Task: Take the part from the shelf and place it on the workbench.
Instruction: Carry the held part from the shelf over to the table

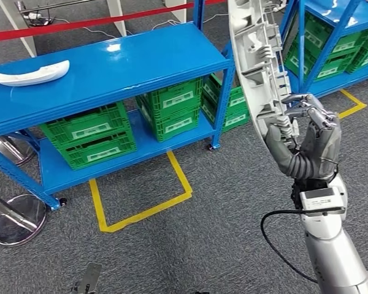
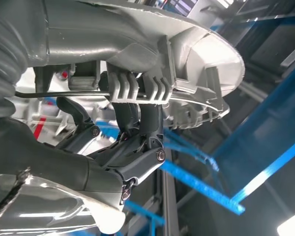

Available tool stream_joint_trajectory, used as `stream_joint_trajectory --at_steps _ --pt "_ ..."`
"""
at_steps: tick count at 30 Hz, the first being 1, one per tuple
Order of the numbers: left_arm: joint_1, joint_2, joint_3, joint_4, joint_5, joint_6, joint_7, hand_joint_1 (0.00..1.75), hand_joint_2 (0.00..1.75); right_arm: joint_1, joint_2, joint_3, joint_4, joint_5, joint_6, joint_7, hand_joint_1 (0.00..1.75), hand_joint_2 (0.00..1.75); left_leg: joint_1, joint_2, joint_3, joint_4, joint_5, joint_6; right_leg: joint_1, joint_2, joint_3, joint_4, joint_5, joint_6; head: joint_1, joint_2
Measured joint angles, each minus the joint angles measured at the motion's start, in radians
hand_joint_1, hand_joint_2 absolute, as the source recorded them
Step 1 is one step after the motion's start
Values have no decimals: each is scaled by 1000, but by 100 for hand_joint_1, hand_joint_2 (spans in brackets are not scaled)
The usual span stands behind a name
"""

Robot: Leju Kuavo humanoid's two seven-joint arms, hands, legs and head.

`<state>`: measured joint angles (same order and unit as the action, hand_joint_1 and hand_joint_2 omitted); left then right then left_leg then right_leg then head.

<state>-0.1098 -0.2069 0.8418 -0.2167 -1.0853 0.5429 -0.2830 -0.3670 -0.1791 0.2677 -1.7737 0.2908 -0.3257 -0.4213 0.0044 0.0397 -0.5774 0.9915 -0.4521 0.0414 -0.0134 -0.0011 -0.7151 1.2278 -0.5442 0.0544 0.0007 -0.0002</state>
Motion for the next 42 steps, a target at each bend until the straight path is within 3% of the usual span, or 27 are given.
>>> stream_joint_trajectory --at_steps 1,3,5,7,9,11,12,13,14,15,16,18,20,22,23,24,26,28,29,30,32,34,35,38,40,42 --pt "0 -1 0 0 0 -1 0 0 175 4 -2 -5 -8 2 -4 0 175 175 0 8 1 2 -2 -2 0 -14 36 -66 33 -1 0 0" --pt "0 -3 0 0 0 -2 0 0 175 7 -7 -16 -29 13 -18 -3 175 175 -6 23 -1 9 -6 -9 8 -53 105 -188 71 -9 0 0" --pt "1 -5 0 0 0 -2 1 0 175 13 -12 -27 -52 30 -34 -7 175 175 -13 39 -3 16 -8 -16 14 -64 125 -227 74 -23 0 0" --pt "1 -6 0 0 0 -2 1 0 175 26 -19 -39 -76 45 -47 -11 175 175 -13 51 -3 20 -12 -23 11 -42 121 -227 80 -36 0 0" --pt "1 -7 0 0 0 -2 1 0 175 37 -23 -50 -99 54 -58 -14 175 175 -9 23 -14 58 -47 -33 7 -23 118 -228 85 -47 -1 0" --pt "3 -7 0 0 0 -2 1 0 175 43 -25 -56 -114 60 -64 -15 175 175 -5 -19 -56 172 -119 -39 5 -2 115 -229 90 -56 -2 0" --pt "4 -7 0 0 0 -2 1 0 175 48 -26 -58 -119 64 -68 -15 175 175 -5 -27 -82 241 -150 -40 6 10 114 -229 91 -59 -2 0" --pt "5 -7 0 0 1 -2 1 0 175 54 -26 -61 -123 70 -74 -15 175 175 -5 -31 -101 292 -169 -39 7 22 112 -229 93 -60 -2 0" --pt "6 -7 0 0 2 -2 1 0 175 61 -27 -65 -128 76 -81 -16 175 175 -5 -33 -105 310 -167 -37 8 35 111 -228 94 -60 -2 0" --pt "6 -7 0 0 2 -2 1 0 175 69 -27 -70 -134 83 -89 -16 175 175 -5 -36 -92 289 -146 -33 9 47 111 -227 95 -60 -2 0" --pt "5 -7 0 0 3 -2 1 0 175 77 -28 -75 -140 88 -97 -16 175 175 -5 -45 -63 232 -111 -28 10 60 111 -226 97 -58 -2 0" --pt "5 -5 0 0 4 -1 1 0 175 90 -29 -86 -152 93 -112 -16 175 175 -4 -96 0 99 -51 -13 9 81 107 -224 100 -53 -1 0" --pt "4 -5 0 0 4 -1 1 0 175 103 -32 -98 -164 99 -125 -18 175 175 -5 -132 26 35 -36 -5 4 102 94 -222 108 -41 -3 0" --pt "4 -6 -1 0 4 0 1 0 175 120 -35 -111 -178 107 -138 -19 175 175 -4 -115 27 20 -35 -4 -1 122 83 -223 116 -27 -7 0" --pt "3 -7 -1 0 4 0 1 0 175 128 -37 -117 -186 109 -145 -19 175 175 -2 -102 29 13 -32 -3 0 115 76 -220 113 -21 -6 0" --pt "3 -7 -1 0 4 0 1 0 175 133 -39 -122 -191 111 -148 -20 175 175 0 -88 31 6 -27 0 2 96 64 -203 101 -17 -3 0" --pt "3 -8 -1 0 3 0 0 0 175 140 -41 -127 -197 114 -151 -22 175 175 0 -58 32 -1 -22 3 3 39 15 -104 44 -10 3 0" --pt "4 -8 -1 0 3 -1 0 0 175 149 -41 -128 -199 120 -155 -26 175 175 -2 -28 29 -1 -21 4 -1 13 -38 21 -8 0 6 0" --pt "5 -8 -1 0 3 -1 0 0 175 155 -41 -129 -200 124 -159 -29 175 175 -3 -14 29 -1 -21 4 -4 8 -45 47 -12 4 6 0" --pt "4 -8 -1 0 2 -1 0 0 175 160 -41 -130 -202 130 -163 -31 175 175 -3 -1 29 -1 -22 3 -7 4 -32 31 3 7 6 0" --pt "2 -8 -1 0 0 -1 0 0 175 167 -42 -135 -207 140 -172 -35 175 175 -3 22 31 1 -26 -3 -10 -26 43 -97 55 12 6 0" --pt "0 -7 -2 0 -1 -2 0 0 175 169 -42 -139 -214 147 -178 -36 175 175 -9 38 31 8 -31 -14 -7 -57 108 -206 83 3 5 0" --pt "-1 -7 -2 0 -2 -2 0 0 175 171 -42 -140 -217 149 -181 -36 175 175 -11 45 31 11 -33 -18 -4 -63 119 -224 82 -4 4 0" --pt "-3 -7 -3 0 -3 -2 0 0 175 178 -43 -146 -224 153 -185 -36 175 175 -10 55 32 17 -42 -31 0 -34 116 -223 85 -29 3 0" --pt "-3 -8 -3 0 -4 -2 0 0 175 178 -43 -147 -228 155 -187 -36 175 175 -4 20 12 72 -85 -39 -2 -15 114 -224 90 -42 2 0" --pt "-1 -8 -3 0 -5 -2 0 0 175 179 -43 -148 -231 157 -188 -36 175 175 -2 -21 -40 198 -154 -42 -1 5 112 -224 92 -49 0 0"
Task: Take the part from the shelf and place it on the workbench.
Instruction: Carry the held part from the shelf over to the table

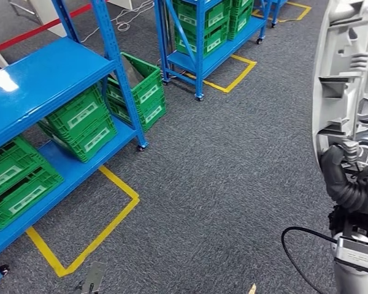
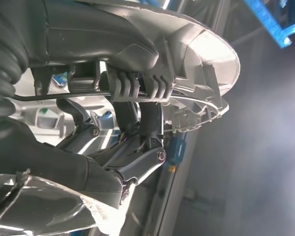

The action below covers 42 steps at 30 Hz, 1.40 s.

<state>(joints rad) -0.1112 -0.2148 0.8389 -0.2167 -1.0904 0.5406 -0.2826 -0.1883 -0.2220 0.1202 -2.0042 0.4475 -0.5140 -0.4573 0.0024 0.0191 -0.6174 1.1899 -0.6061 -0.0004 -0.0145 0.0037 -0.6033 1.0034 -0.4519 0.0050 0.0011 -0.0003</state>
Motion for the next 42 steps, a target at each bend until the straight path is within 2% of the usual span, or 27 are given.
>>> stream_joint_trajectory --at_steps 1,2,3,5,7,9,11,13,15,17,18,19,21,23,24,26,28,30,31,32,33,34,35,37,39,41,42 --pt "1 0 0 0 -1 -1 1 0 175 1 0 0 -1 1 -2 0 175 175 0 -8 -27 63 -24 1 2 12 -1 0 1 -2 0 0" --pt "2 0 0 0 -2 -1 2 0 175 2 0 -1 -1 1 -3 0 175 175 0 -11 -44 99 -30 3 4 24 -2 1 2 -3 0 0" --pt "2 0 0 0 -4 -2 3 0 175 4 0 -1 -3 1 -5 1 175 175 -1 -13 -44 98 -15 7 6 37 -2 1 2 -3 0 0" --pt "2 0 -1 0 -8 -4 5 0 175 8 0 -3 -7 1 -6 1 175 175 -2 -33 1 -6 59 20 8 63 -2 3 3 -3 0 0" --pt "2 2 -1 0 -10 -5 6 0 175 10 -1 -6 -11 2 -8 2 175 175 -1 -85 51 -121 112 34 7 84 -5 5 6 1 1 0" --pt "1 3 -2 0 -10 -7 6 0 175 11 -2 -10 -15 2 -11 2 175 175 -2 -112 65 -163 117 37 1 104 -17 6 13 13 -2 0" --pt "1 2 -2 0 -10 -8 6 0 175 14 -5 -16 -20 3 -14 2 175 175 -2 -90 67 -179 120 34 -4 120 -30 6 20 27 -6 0" --pt "-1 1 -2 0 -9 -8 5 0 175 15 -10 -22 -24 4 -14 3 175 175 1 -64 71 -194 129 37 -1 85 -51 36 -2 34 -2 0" --pt "-2 -1 -2 0 -8 -8 5 0 175 15 -13 -24 -26 5 -14 2 175 175 0 -36 72 -201 133 40 1 27 -103 144 -62 41 3 0" --pt "0 -1 -2 0 -6 -8 5 0 175 17 -14 -24 -26 6 -14 3 175 175 0 -6 70 -200 133 41 -3 6 -152 258 -106 49 4 0" --pt "1 0 -2 0 -5 -8 5 0 175 18 -14 -24 -26 6 -14 3 175 175 0 8 69 -200 133 40 -6 2 -156 273 -104 53 4 0" --pt "1 0 -2 0 -5 -8 5 0 175 19 -14 -24 -26 7 -14 3 175 175 0 22 69 -200 132 39 -10 -3 -139 248 -86 56 4 0" --pt "0 -1 -2 0 -4 -8 5 0 175 19 -14 -24 -26 8 -14 4 175 175 -1 44 71 -196 127 30 -13 -37 -62 118 -35 64 4 0" --pt "-1 0 -2 0 -4 -8 5 0 175 21 -14 -25 -27 12 -15 4 175 175 -7 61 71 -186 119 18 -12 -67 -5 24 -15 56 4 0" --pt "-1 2 -2 0 -4 -10 4 0 175 24 -14 -25 -27 14 -16 4 175 175 -11 68 71 -182 116 14 -9 -71 1 14 -18 47 2 0" --pt "-1 2 -2 0 -2 -13 2 0 175 32 -14 -27 -28 19 -21 5 175 175 -10 80 71 -178 112 8 -7 -49 -2 17 -16 26 -1 0" --pt "0 2 -2 0 -2 -16 -4 0 175 38 -14 -27 -30 23 -25 5 175 175 -3 55 60 -143 83 1 -7 -29 -5 18 -13 13 -3 0" --pt "2 1 -2 0 -2 -19 -8 0 175 42 -14 -27 -32 26 -27 5 175 175 1 10 14 -33 19 -1 -4 -9 -5 18 -11 3 -5 0" --pt "3 1 -2 0 -1 -20 -9 0 175 45 -14 -27 -32 26 -28 4 175 175 1 -2 -18 37 -11 1 -2 2 -5 18 -11 0 -6 0" --pt "5 1 -2 0 -1 -21 -10 0 175 48 -14 -27 -32 27 -28 4 175 175 0 -8 -44 93 -29 4 2 14 -6 18 -11 -2 -6 0" --pt "6 1 -2 0 0 -21 -10 0 175 51 -14 -27 -32 27 -29 4 175 175 -2 -11 -58 117 -27 9 6 28 -5 18 -10 -4 -5 0" --pt "7 1 -2 0 0 -22 -11 0 175 53 -14 -27 -32 28 -30 4 175 175 -4 -15 -54 102 -5 17 9 42 -5 18 -9 -5 -5 0" --pt "7 2 -2 0 0 -22 -11 0 175 55 -14 -27 -32 29 -31 4 175 175 -8 -22 -35 52 33 25 10 55 -4 18 -9 -6 -5 0" --pt "7 5 -2 0 0 -23 -12 0 175 59 -14 -27 -32 32 -33 4 175 175 -16 -62 19 -78 103 44 12 79 -5 18 -7 -5 -5 0" --pt "7 9 -2 0 -1 -23 -13 0 175 67 -14 -27 -33 36 -37 4 175 175 -20 -93 48 -148 124 54 8 98 -12 19 -2 1 -6 0" --pt "6 10 -2 0 -2 -24 -13 0 175 78 -14 -29 -37 38 -41 4 175 175 -20 -82 53 -165 122 56 4 114 -21 17 4 12 -8 0" --pt "5 10 -2 0 -2 -25 -13 0 175 82 -15 -31 -39 39 -43 4 175 175 -18 -70 55 -175 126 56 4 106 -28 19 2 16 -9 0"
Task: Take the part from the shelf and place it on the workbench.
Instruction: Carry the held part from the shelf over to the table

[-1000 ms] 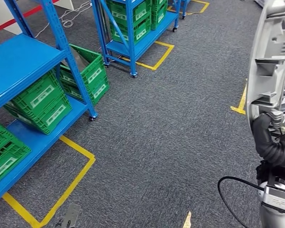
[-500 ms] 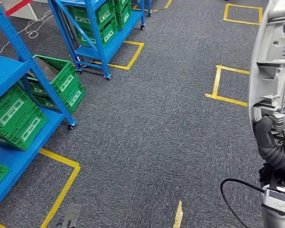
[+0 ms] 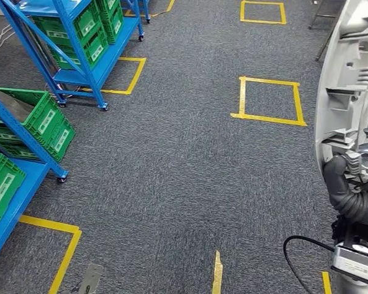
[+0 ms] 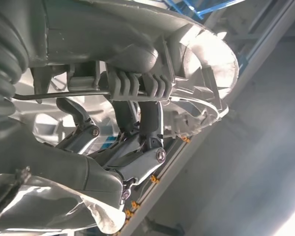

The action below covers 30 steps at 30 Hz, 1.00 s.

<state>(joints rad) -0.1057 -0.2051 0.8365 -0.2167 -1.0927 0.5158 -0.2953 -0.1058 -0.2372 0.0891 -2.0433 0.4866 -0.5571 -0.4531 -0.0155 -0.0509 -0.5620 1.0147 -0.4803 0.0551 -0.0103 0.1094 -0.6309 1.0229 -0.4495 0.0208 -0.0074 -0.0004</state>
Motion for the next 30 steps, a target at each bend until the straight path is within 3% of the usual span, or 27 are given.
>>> stream_joint_trajectory --at_steps 1,3,5,6,7,10,12,14,16,18,20,21,22,24,26,28,30 --pt "0 0 0 0 -1 0 0 0 175 3 -1 -2 -2 1 -1 0 175 175 2 11 3 -10 5 0 1 -21 -10 14 -12 3 2 0" --pt "0 -2 0 0 -3 -2 0 0 175 5 -3 -4 -4 2 -1 0 175 175 4 36 6 -22 11 -1 2 -76 -54 102 -64 11 6 0" --pt "4 -3 0 0 -3 -2 0 0 175 7 -3 -4 -4 2 -1 0 175 175 4 61 4 -22 12 0 -3 -98 -109 226 -117 24 8 0" --pt "5 -3 0 0 -3 -2 0 0 175 9 -3 -5 -4 2 -1 0 175 175 5 75 4 -21 11 -1 -7 -101 -122 258 -124 30 8 0" --pt "6 -3 0 0 -3 -2 0 0 175 10 -3 -5 -4 2 -1 0 175 175 6 88 4 -21 10 -3 -11 -105 -117 253 -112 35 8 0" --pt "5 -3 -1 0 -7 -3 0 0 175 10 -3 -7 -4 4 -2 1 175 175 8 121 4 -12 1 -18 -17 -151 -10 70 -36 48 8 0" --pt "5 -2 -2 0 -11 -3 1 0 175 15 -3 -8 -6 6 -3 2 175 175 4 136 4 -2 -7 -30 -13 -172 32 0 -24 34 7 0" --pt "6 -1 -5 0 -16 -3 2 0 175 23 -3 -9 -7 9 -6 5 175 175 3 151 6 3 -10 -38 -8 -155 31 -2 -26 12 5 0" --pt "6 3 -7 0 -18 -4 4 0 175 28 -3 -10 -8 12 -9 11 175 175 9 137 3 20 -29 -48 -9 -136 30 -1 -24 -2 5 0" --pt "8 8 -8 0 -17 -4 8 0 175 29 -4 -10 -9 14 -11 14 175 175 14 92 -31 106 -85 -55 -10 -116 29 -2 -20 -14 3 0" --pt "13 13 -8 0 -16 -5 11 0 175 30 -4 -10 -9 15 -12 15 175 175 15 65 -92 241 -144 -55 -7 -94 29 -2 -19 -18 2 0" --pt "15 15 -7 0 -14 -4 11 0 175 31 -4 -10 -9 15 -13 15 175 175 15 61 -113 285 -153 -52 -4 -81 29 -2 -19 -19 2 0" --pt "16 18 -7 0 -12 -4 12 0 175 32 -4 -10 -9 16 -14 16 175 175 14 58 -120 293 -141 -47 -2 -68 29 -1 -19 -19 2 0" --pt "17 23 -7 0 -6 -4 12 0 175 34 -4 -10 -9 16 -17 16 175 175 10 41 -84 200 -70 -32 0 -42 30 -1 -18 -20 2 0" --pt "17 30 -7 0 -2 -4 11 0 175 35 -4 -10 -9 17 -20 16 175 175 6 -5 -31 73 -12 -20 -1 -18 28 -1 -16 -17 3 0" --pt "16 34 -7 0 1 -4 10 0 175 37 -4 -10 -9 17 -24 16 175 175 5 -29 -10 19 -2 -16 -5 2 20 -1 -11 -8 3 0" --pt "14 34 -7 0 2 -4 9 0 175 39 -4 -11 -9 17 -26 16 175 175 5 -10 -7 6 1 -16 -8 13 10 -2 -7 2 2 0"
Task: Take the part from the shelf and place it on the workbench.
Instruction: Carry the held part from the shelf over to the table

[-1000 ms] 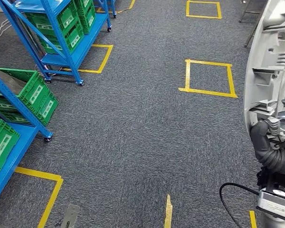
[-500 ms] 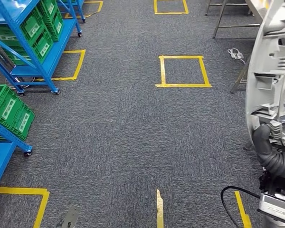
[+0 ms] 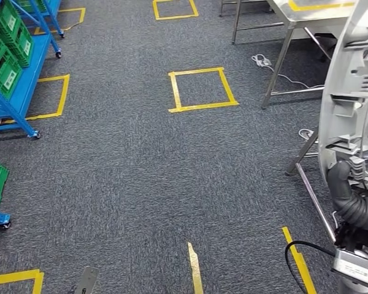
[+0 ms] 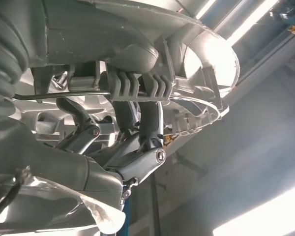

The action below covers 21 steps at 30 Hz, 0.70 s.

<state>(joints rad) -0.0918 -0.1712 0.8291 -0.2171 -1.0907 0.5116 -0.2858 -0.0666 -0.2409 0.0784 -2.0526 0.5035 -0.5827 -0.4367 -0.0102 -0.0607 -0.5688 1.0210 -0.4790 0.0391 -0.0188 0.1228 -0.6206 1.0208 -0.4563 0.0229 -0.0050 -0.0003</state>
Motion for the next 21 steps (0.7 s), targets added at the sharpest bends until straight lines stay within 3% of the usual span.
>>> stream_joint_trajectory --at_steps 2,4,6,7,8,10,12,13,15,17,19,21 --pt "-2 0 0 0 0 0 0 0 175 0 -1 0 0 0 0 0 175 175 3 25 4 -15 9 4 3 -42 -22 31 -24 7 3 0" --pt "-1 -1 0 0 0 0 0 0 175 0 -2 -1 0 1 0 0 175 175 4 50 4 -22 12 8 6 -98 -73 137 -84 13 7 0" --pt "2 -1 0 0 0 0 0 0 175 1 -2 -1 0 1 0 0 175 175 3 76 2 -21 12 8 3 -113 -123 251 -128 22 7 0" --pt "2 -2 0 0 0 0 -1 0 175 1 -2 -1 0 1 0 0 175 175 4 89 1 -21 12 8 1 -116 -127 266 -125 26 7 0" --pt "2 -2 1 0 0 0 -1 0 175 1 -2 -1 0 1 0 0 175 175 4 102 1 -20 11 6 -1 -121 -112 242 -106 30 7 0" --pt "0 -4 1 0 1 -1 -6 0 175 0 -2 -1 0 1 -1 0 175 175 5 125 2 -15 6 -2 -2 -157 -37 110 -51 37 7 0" --pt "-1 -4 0 0 2 -4 -14 0 175 -1 -2 -1 0 1 -1 -1 175 175 1 141 1 -5 -1 -13 2 -189 21 11 -26 29 7 0" --pt "-2 -5 0 0 3 -5 -18 0 175 -1 -3 0 -1 1 -1 0 175 175 -2 149 2 -3 -3 -18 5 -192 28 -1 -28 21 7 0" --pt "-3 -6 0 0 5 -9 -25 0 175 2 -3 -1 -1 1 -2 0 175 175 -1 164 3 -1 -6 -25 7 -168 26 0 -24 3 6 0" --pt "-5 -6 1 0 5 -14 -32 0 175 3 -4 -1 -4 1 -3 -1 175 175 4 142 -3 25 -30 -35 5 -149 25 -2 -20 -11 4 0" --pt "-4 -6 1 0 5 -18 -37 0 175 4 -4 -1 -5 2 -4 -1 175 175 9 93 -43 127 -92 -42 3 -129 25 -3 -17 -21 2 0" --pt "0 -7 1 0 5 -20 -40 0 175 7 -4 -1 -5 2 -5 -1 175 175 10 73 -100 258 -146 -43 6 -105 24 -2 -16 -26 1 0"
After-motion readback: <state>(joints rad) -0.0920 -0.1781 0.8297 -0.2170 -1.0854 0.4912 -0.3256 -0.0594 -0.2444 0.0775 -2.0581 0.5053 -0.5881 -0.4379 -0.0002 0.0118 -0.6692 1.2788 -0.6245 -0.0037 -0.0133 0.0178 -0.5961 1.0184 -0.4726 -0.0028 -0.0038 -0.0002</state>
